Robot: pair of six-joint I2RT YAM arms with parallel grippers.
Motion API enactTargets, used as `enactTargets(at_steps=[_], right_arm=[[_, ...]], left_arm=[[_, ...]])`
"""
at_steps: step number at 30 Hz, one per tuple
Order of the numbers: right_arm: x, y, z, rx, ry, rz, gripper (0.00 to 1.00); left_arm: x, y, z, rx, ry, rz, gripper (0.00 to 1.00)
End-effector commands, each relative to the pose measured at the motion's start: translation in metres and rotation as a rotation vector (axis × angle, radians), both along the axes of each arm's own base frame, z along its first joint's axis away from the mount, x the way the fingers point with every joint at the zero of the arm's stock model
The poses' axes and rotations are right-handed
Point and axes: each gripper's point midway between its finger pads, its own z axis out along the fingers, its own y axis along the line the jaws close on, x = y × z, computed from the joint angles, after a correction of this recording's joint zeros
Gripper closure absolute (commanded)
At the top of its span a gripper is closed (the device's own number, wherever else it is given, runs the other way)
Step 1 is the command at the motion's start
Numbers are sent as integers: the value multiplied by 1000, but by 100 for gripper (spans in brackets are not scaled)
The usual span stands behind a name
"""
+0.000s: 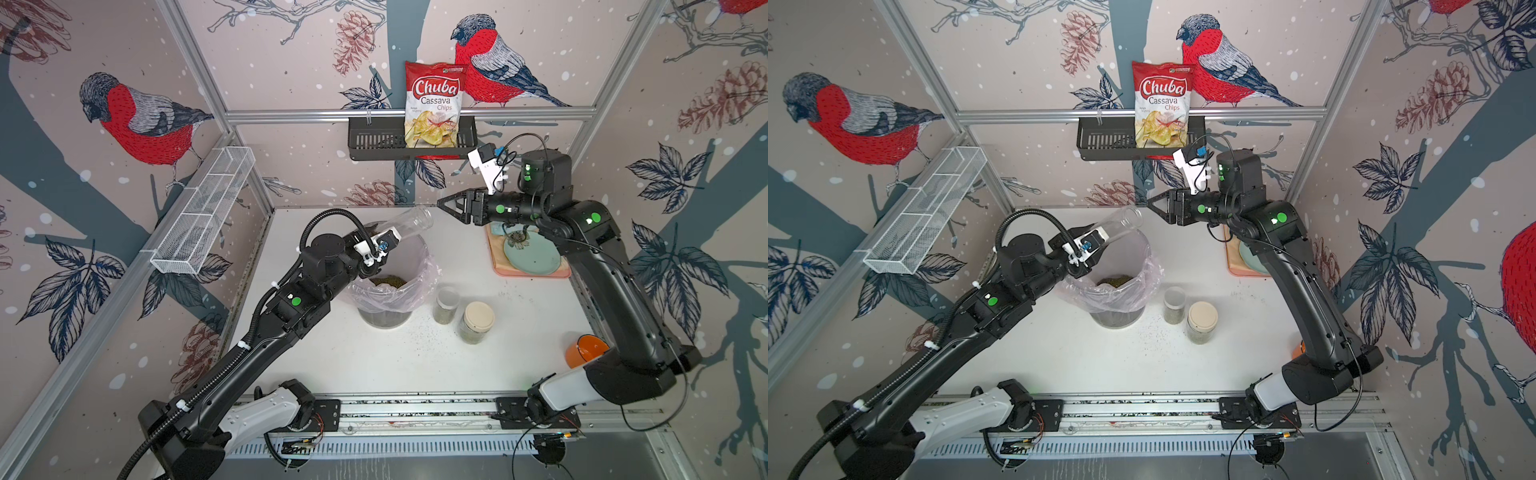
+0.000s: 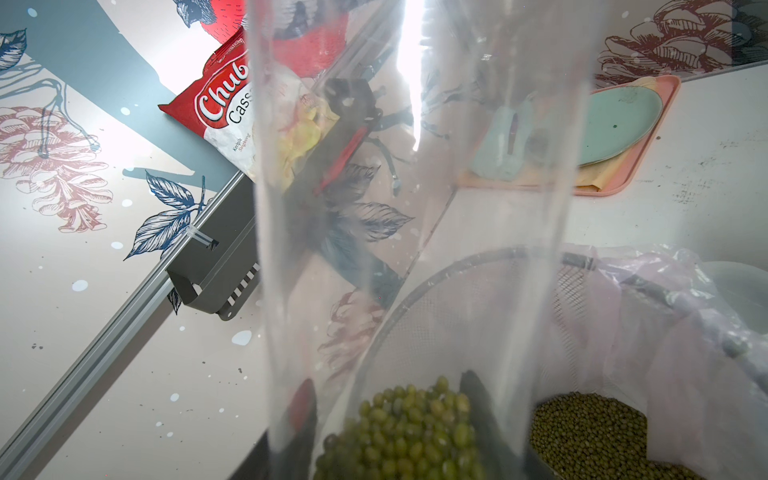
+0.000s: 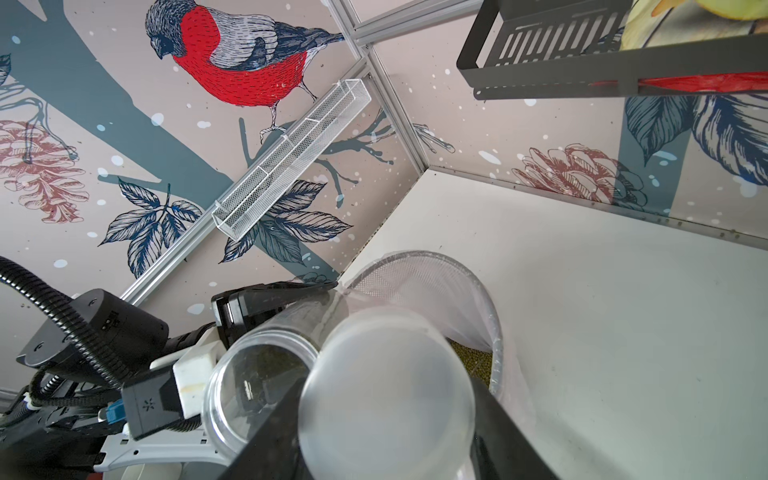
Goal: Empty moldy mung beans from jars
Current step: Open the lid of the jar, then place the lid at the center of the board.
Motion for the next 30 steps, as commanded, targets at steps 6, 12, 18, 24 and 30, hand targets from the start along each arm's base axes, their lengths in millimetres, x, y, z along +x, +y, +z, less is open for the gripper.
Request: enactTargets(at_steps=[6,12,18,24,30], right_arm=[[6,-5,11,18,-38,-33,46],[18,-17,13,17,-46,-96,46],[38,-34,13,4,-57,-198,47],[68,-61,6,-5,-52,-337,47],[85,-70,-5,-39,-41,-404,47]], left_arm=[[0,-1,14,-33,-45,3,65],[0,-3,17,-43,-50,-9,65],[3,-2,14,-31,-58,9,65],[4,-1,14,-31,-57,16,65],[-2,3,19,-56,-67,13,65]])
